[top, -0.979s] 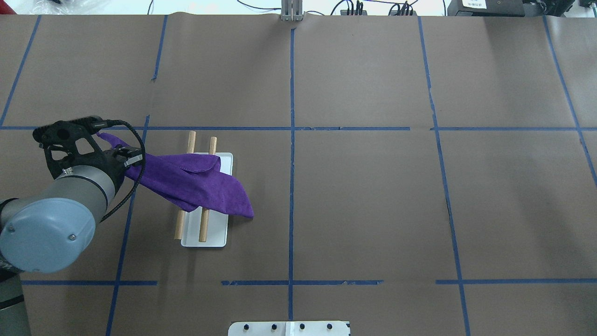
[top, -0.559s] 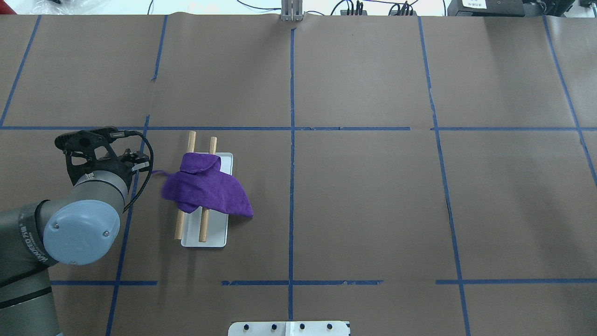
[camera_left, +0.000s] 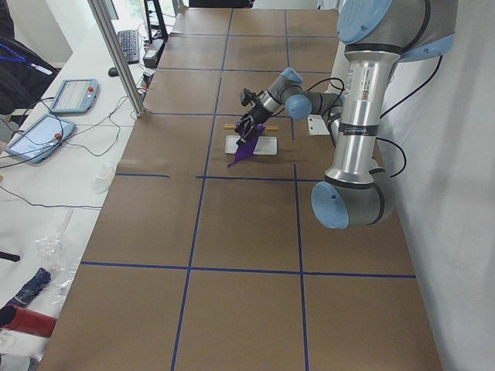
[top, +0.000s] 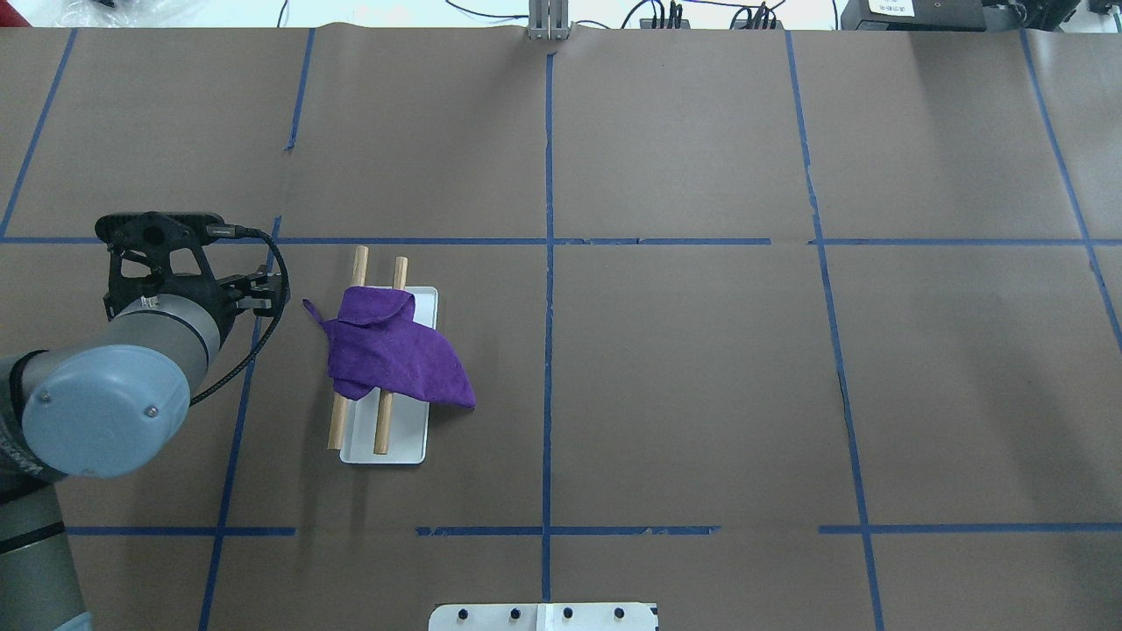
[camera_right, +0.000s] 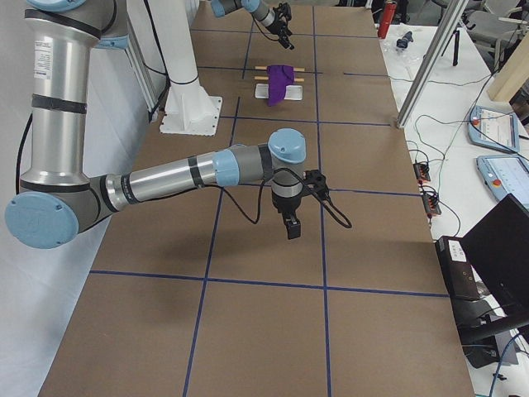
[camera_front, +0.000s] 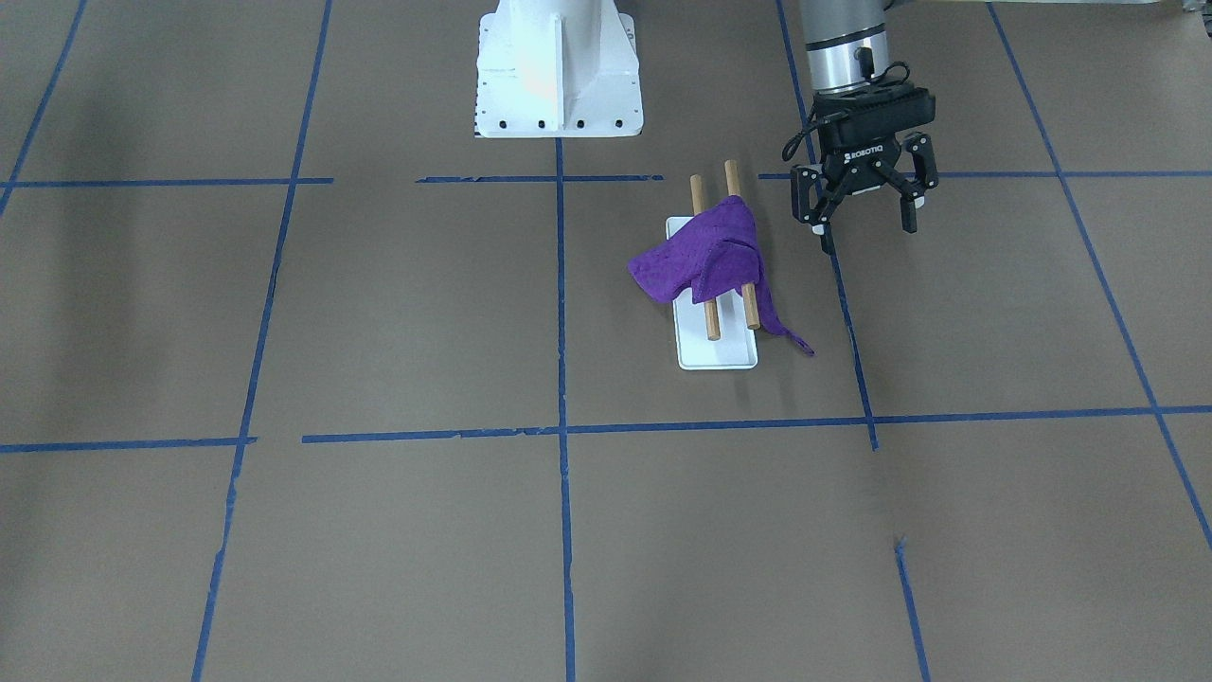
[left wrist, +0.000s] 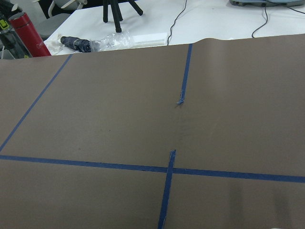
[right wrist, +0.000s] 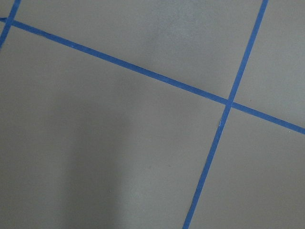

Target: Hang towel on rack

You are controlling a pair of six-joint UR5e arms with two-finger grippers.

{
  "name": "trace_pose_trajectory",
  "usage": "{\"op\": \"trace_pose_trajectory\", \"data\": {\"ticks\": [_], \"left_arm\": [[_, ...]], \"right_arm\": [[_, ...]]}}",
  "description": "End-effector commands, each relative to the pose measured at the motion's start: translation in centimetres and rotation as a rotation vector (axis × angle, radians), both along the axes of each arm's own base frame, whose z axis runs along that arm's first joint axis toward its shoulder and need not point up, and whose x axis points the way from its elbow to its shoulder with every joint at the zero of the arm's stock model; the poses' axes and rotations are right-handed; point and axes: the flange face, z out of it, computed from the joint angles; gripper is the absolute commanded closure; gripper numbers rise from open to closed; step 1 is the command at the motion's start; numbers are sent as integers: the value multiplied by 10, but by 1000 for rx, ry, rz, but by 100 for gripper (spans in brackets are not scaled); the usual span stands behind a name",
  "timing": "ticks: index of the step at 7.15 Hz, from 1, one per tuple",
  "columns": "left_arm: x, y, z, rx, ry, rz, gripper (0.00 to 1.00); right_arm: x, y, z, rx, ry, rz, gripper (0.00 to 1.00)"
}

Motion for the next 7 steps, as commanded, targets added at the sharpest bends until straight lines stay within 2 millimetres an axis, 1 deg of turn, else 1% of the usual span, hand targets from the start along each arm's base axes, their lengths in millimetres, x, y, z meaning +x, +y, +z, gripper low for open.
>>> {"op": "trace_pose_trajectory", "data": {"ticks": [1, 2, 3, 4, 5, 6, 7], "left_arm": [[-42, -29, -13, 4, -36, 89, 0], [-66, -46, -14, 11, -63, 159, 0], [-92, -64, -10, 4, -89, 237, 0], [-127, -87, 1, 3, -142, 306, 0], [-164, -117, 22, -30, -117, 364, 0], [-206, -148, 50, -30, -56, 455, 0], [-251, -166, 87, -25, -101, 556, 0]], "right_arm": [[0, 0, 10, -21, 5, 3, 0], [0, 0, 12, -27, 1, 3, 0], [1, 0, 13, -31, 0, 6, 0], [1, 0, 13, -31, 0, 6, 0], [1, -1, 12, -31, -5, 7, 0], [1, -2, 11, -28, -5, 7, 0], [2, -2, 10, -28, -7, 9, 0]]}}
